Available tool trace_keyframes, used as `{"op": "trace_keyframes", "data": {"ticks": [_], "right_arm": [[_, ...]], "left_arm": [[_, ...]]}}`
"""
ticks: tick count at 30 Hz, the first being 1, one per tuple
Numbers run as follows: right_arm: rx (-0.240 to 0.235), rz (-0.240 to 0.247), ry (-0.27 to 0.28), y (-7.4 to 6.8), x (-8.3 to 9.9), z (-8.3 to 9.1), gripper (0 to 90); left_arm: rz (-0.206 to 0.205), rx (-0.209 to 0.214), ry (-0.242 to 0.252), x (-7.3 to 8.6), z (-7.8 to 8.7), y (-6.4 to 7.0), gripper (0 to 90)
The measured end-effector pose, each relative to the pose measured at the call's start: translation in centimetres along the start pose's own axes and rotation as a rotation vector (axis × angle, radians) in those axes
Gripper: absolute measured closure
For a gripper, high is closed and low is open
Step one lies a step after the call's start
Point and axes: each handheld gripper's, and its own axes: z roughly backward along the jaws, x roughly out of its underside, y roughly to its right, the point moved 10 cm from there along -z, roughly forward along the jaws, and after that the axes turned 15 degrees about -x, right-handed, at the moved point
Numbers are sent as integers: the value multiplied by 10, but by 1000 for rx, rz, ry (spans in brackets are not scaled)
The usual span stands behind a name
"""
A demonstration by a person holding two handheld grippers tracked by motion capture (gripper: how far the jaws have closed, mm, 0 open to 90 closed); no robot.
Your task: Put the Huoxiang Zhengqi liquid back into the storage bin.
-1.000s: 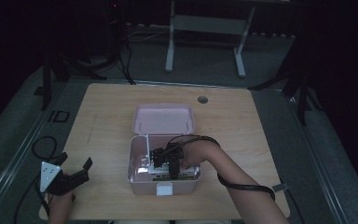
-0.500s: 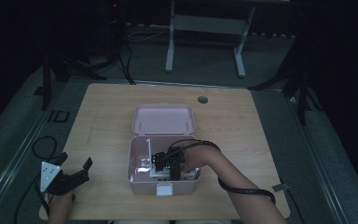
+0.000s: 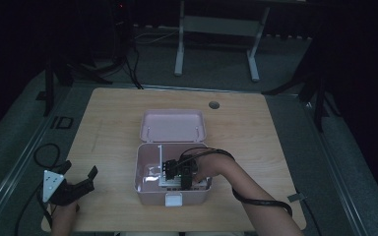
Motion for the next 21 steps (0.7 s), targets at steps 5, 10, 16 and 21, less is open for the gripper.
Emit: {"op": "trace_keyframes", "data": {"ticks": [5, 10, 16, 21], "right_arm": [[4, -3, -11, -1, 3, 7, 539], [16, 20, 18, -7, 3, 25, 525], [42, 23, 77, -11, 5, 50, 506], [61, 29, 125, -14, 9, 69, 494]], "left_arm": [[1, 0, 1, 0, 0, 0, 30], [0, -1, 0, 0, 0, 0, 30], [0, 0, 0, 0, 0, 0, 30], [0, 0, -1, 0, 0, 0, 30]]}}
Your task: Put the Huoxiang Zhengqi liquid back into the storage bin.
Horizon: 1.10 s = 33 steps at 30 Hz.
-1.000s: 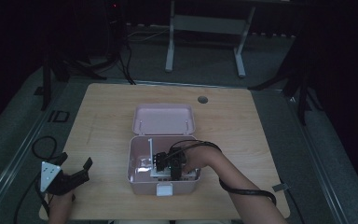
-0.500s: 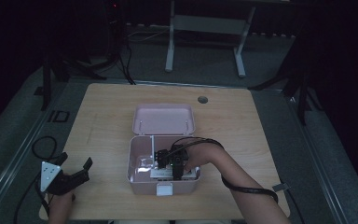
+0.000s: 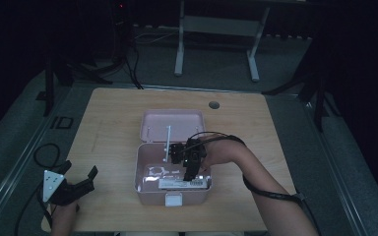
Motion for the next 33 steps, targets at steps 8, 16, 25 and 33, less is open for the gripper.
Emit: {"op": "trace_keyframes", "data": {"ticks": [8, 16, 25, 33], "right_arm": [[38, 9, 140, -2, 17, 33, 411], [87, -40, 246, 7, 48, 50, 330], [135, -131, 388, 30, 98, 42, 213], [221, -210, 462, 57, 126, 13, 113]], "left_arm": [[1, -1, 0, 0, 0, 0, 30], [1, -1, 3, 0, 0, 0, 30], [-2, -3, 1, 0, 0, 0, 30], [-2, -4, 1, 0, 0, 0, 30]]}}
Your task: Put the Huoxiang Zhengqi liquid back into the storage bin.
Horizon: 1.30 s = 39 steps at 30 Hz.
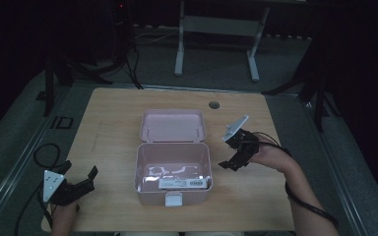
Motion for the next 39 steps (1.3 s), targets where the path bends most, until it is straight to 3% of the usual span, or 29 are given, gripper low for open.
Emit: {"op": "trace_keyframes", "data": {"ticks": [4, 7, 8, 11, 14, 17, 21, 29, 34, 36, 39], "right_arm": [[90, -44, 99, 18, 12, -11, 114], [103, -49, 117, 20, 15, -14, 114], [158, -69, 175, 30, 24, -21, 114], [222, -94, 226, 40, 35, -27, 114], [247, -120, 269, 45, 46, -38, 114], [245, -136, 274, 46, 52, -44, 114], [283, -153, 283, 48, 63, -55, 114], [322, -223, 422, 50, 76, -50, 114], [384, -248, 463, 53, 88, -45, 114], [389, -255, 483, 53, 91, -42, 114], [413, -287, 538, 53, 99, -34, 114]], "left_arm": [[1, 1, 1, 0, 0, 0, 30], [2, 2, 1, 0, 0, 0, 30], [2, 2, 1, 0, 0, 0, 30], [3, 3, 1, 0, 0, 0, 30], [3, 3, 1, 0, 0, 0, 30], [2, 3, 0, 0, 0, 0, 30], [3, 3, 0, 0, 0, 0, 30], [4, 3, 1, 0, 0, 0, 30], [4, 2, 0, 0, 0, 0, 30], [4, 2, 0, 0, 0, 0, 30], [3, 1, -1, 0, 0, 0, 30]]}}
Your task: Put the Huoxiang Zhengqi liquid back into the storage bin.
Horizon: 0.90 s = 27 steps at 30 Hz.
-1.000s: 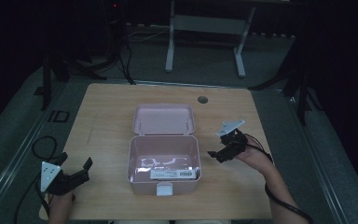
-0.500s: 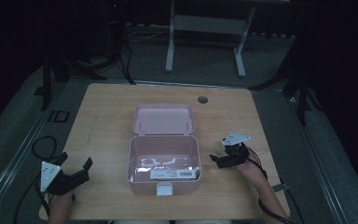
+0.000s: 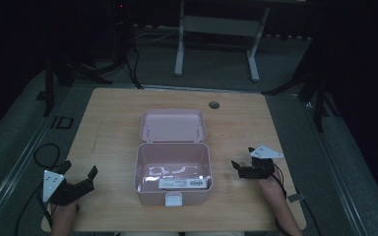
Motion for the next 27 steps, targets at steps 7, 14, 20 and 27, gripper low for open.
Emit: {"op": "trace_keyframes", "data": {"ticks": [7, 14, 20, 27], "right_arm": [[53, -35, 30, 9, 10, 12, 114], [91, -109, 79, 23, 19, 27, 114], [109, -167, 109, 32, 27, 40, 120], [106, -253, 171, 38, 28, 46, 132]], "left_arm": [[1, -1, 1, 0, 0, 0, 30], [0, -1, 0, 0, 0, 0, 30], [1, -1, 0, 0, 0, 0, 30], [3, 1, 1, 0, 0, 0, 30]]}}
